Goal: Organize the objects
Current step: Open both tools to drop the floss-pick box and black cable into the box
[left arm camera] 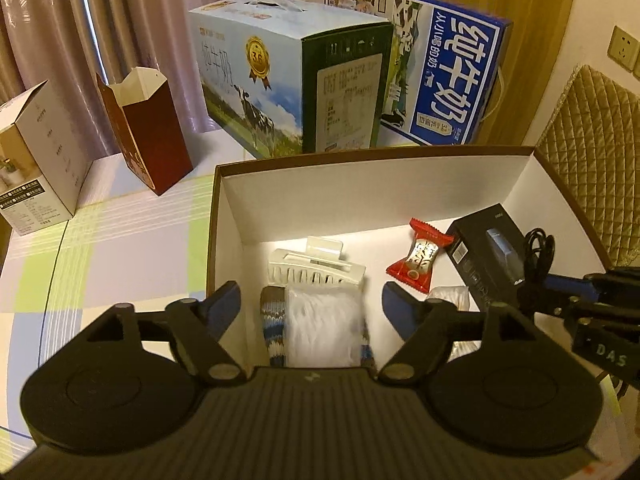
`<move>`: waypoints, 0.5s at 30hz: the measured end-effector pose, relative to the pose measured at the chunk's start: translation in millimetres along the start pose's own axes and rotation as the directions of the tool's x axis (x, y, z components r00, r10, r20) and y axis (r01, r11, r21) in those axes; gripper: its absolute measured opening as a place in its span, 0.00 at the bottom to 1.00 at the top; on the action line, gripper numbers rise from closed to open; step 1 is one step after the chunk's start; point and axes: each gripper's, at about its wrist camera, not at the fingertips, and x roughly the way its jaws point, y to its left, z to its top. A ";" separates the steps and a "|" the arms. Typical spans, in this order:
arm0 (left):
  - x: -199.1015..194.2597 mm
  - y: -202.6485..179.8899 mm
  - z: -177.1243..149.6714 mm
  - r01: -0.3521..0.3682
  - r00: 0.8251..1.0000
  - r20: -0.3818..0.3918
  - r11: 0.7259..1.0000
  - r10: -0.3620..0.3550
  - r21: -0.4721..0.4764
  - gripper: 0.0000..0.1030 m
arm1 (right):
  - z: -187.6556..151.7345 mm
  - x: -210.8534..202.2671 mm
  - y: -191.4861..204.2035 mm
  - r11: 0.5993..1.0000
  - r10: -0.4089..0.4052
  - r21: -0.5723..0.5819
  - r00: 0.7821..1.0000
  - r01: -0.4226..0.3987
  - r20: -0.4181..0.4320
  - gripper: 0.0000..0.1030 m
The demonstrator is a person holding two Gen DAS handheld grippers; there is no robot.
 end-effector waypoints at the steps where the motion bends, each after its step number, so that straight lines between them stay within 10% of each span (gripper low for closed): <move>1: -0.8 0.6 -0.1 0.001 1.000 0.000 1.000 -0.001 -0.004 0.74 | 0.5 0.7 0.7 1.000 0.000 -0.003 1.000 0.000 -0.001 0.10; 6: -4.5 2.9 -1.2 0.000 1.000 -0.003 1.000 0.000 -0.018 0.81 | 5.0 0.0 5.2 1.000 -0.003 -0.011 1.000 0.003 0.022 0.11; 10: -10.0 3.9 -1.6 0.010 1.000 -0.002 1.000 -0.010 -0.026 0.89 | 8.5 -4.6 7.4 1.000 -0.016 -0.006 0.999 0.016 0.052 0.53; 15: -22.6 3.9 -4.0 0.011 1.000 0.015 1.000 -0.011 -0.029 0.92 | 6.9 -12.1 9.8 1.000 -0.003 -0.004 0.999 0.004 0.051 0.60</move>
